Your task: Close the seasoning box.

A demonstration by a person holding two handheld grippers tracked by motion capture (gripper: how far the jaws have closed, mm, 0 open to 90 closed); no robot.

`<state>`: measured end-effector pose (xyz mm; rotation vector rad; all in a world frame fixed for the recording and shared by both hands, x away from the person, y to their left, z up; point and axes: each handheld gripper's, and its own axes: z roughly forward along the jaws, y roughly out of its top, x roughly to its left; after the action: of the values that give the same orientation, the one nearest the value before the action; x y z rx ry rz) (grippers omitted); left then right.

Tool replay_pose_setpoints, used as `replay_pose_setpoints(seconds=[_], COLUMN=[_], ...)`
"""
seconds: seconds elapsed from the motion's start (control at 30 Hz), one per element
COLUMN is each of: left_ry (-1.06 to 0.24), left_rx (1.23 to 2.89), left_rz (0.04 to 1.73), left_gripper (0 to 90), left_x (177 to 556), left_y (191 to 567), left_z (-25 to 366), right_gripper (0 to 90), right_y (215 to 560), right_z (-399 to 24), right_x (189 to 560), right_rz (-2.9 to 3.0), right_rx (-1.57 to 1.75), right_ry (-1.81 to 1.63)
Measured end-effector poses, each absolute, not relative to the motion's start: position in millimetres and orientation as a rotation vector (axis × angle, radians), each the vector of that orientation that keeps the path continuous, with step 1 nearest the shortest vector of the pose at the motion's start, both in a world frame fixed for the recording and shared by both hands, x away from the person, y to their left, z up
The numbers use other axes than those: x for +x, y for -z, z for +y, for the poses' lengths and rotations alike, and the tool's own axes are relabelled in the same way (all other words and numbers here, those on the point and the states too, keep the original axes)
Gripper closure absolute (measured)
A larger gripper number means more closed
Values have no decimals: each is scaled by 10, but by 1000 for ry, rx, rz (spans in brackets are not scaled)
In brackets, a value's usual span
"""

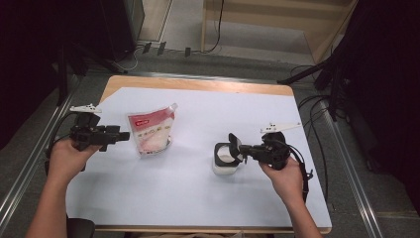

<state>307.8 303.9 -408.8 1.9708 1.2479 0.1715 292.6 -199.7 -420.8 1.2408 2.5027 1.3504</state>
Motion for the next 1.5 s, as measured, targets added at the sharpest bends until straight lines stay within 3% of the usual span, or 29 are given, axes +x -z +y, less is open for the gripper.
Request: replay_pose_setpoints(seconds=[0.83,1.23,1.5], left_ry=[-159,-158,-157], left_rx=[1978,1988,1997], left_rz=[1252,1249,1242], left_gripper=[414,410,404], left_x=[3082,3088,3093], left_y=[4124,4136,4137], left_z=[3027,2997,2996], right_gripper=[885,614,513], right_y=[4330,4291,4289], right_z=[-1781,-1936,-2141], right_x=[2948,2972,2997], right_rz=[2579,2461,2394], right_rx=[1184,1204,1194], right_ry=[-1295,-1380,-1410])
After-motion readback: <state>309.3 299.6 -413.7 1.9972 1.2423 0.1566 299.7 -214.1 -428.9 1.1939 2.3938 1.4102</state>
